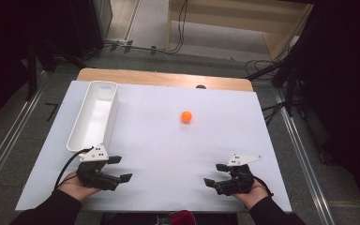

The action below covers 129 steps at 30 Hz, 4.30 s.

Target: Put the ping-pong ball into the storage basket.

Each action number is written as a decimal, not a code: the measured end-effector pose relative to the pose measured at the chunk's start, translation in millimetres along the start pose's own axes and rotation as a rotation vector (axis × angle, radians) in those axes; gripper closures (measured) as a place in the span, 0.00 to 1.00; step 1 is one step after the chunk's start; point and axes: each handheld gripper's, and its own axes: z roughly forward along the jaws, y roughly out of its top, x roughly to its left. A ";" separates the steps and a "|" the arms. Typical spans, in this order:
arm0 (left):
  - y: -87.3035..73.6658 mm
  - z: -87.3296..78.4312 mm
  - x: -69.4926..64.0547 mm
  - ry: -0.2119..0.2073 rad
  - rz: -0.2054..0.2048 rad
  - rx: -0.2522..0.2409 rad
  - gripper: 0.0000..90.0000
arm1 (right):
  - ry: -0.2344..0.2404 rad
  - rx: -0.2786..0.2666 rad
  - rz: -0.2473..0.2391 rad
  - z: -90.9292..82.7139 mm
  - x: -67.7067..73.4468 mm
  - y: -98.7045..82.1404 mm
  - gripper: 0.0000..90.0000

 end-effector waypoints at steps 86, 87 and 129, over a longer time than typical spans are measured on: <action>48.6 20.2 -17.5 -0.023 0.007 0.012 0.00 | 0.021 0.011 -0.005 2.6 2.8 0.5 0.22; 49.7 21.3 -17.4 -0.023 0.000 0.009 0.00 | 0.022 0.010 -0.005 2.6 2.8 0.5 0.22; 91.5 66.0 -4.0 -0.002 -0.021 0.004 0.00 | 0.034 0.005 -0.004 2.6 3.4 2.1 0.22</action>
